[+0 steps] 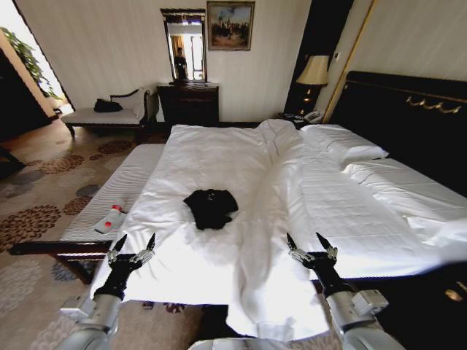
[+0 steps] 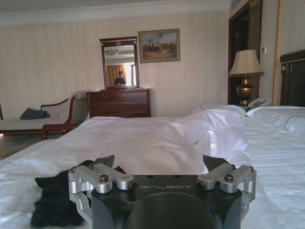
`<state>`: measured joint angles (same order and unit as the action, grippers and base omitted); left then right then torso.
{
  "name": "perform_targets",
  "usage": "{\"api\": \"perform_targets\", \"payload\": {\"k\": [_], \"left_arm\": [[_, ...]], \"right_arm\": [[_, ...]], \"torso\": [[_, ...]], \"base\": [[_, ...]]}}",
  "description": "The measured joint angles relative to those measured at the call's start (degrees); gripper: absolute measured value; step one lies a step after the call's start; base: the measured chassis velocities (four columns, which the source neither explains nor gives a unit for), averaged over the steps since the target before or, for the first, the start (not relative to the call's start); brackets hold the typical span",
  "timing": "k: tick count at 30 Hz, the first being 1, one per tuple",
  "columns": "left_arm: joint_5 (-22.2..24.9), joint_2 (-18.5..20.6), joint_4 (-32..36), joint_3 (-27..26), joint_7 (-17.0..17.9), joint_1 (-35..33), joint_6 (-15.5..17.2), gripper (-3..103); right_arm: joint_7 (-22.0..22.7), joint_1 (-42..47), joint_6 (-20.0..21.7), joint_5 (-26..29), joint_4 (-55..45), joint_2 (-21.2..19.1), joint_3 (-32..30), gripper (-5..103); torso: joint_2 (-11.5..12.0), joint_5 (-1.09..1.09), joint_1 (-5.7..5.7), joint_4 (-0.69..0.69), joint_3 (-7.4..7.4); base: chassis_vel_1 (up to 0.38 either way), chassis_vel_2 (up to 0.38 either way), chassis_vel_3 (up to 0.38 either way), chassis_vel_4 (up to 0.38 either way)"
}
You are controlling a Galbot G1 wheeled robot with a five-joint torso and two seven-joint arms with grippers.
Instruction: Fold the clothes on the bed.
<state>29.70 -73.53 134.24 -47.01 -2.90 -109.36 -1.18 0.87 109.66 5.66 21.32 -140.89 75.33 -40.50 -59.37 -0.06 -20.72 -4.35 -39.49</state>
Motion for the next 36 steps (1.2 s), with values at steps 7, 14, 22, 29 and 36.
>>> {"api": "perform_targets", "payload": {"k": [7,14,22,29,36], "left_arm": [[-0.1,0.1,-0.3,0.4,0.0,0.3,0.0,100],[-0.1,0.4,-0.3,0.5,0.0,0.3,0.1,100],[-0.2,0.7,-0.4,0.9,0.2,0.9,0.4,100],[-0.3,0.7,-0.4,1.3,0.4,1.0,0.5,100],[-0.2,0.7,-0.3,1.3,0.4,1.2,0.6,100]], "right_arm": [[0.4,-0.3,1.7,0.2,0.7,-0.1,0.8,100],[2.0,-1.3,3.5,1.6,4.1,-1.1,0.9,100],[2.0,-1.1,4.8,-0.4,4.6,-1.5,2.0,100],[2.1,-1.2,5.2,-0.6,5.0,-2.4,1.9,98],[2.5,-1.4,5.3,-0.5,5.9,-2.5,2.4,78]], "torso": [[0.0,0.07,0.01,0.02,0.00],[0.0,0.04,0.00,0.03,-0.01],[0.0,0.01,0.01,0.02,0.00],[0.0,0.03,0.00,0.02,-0.01],[0.0,0.03,0.01,0.01,0.00]], "base": [[0.062,0.033,-0.040,-0.051],[-0.004,-0.009,0.005,0.002],[0.000,0.000,0.000,0.000],[0.000,0.000,0.000,0.000],[0.000,0.000,0.000,0.000]]}}
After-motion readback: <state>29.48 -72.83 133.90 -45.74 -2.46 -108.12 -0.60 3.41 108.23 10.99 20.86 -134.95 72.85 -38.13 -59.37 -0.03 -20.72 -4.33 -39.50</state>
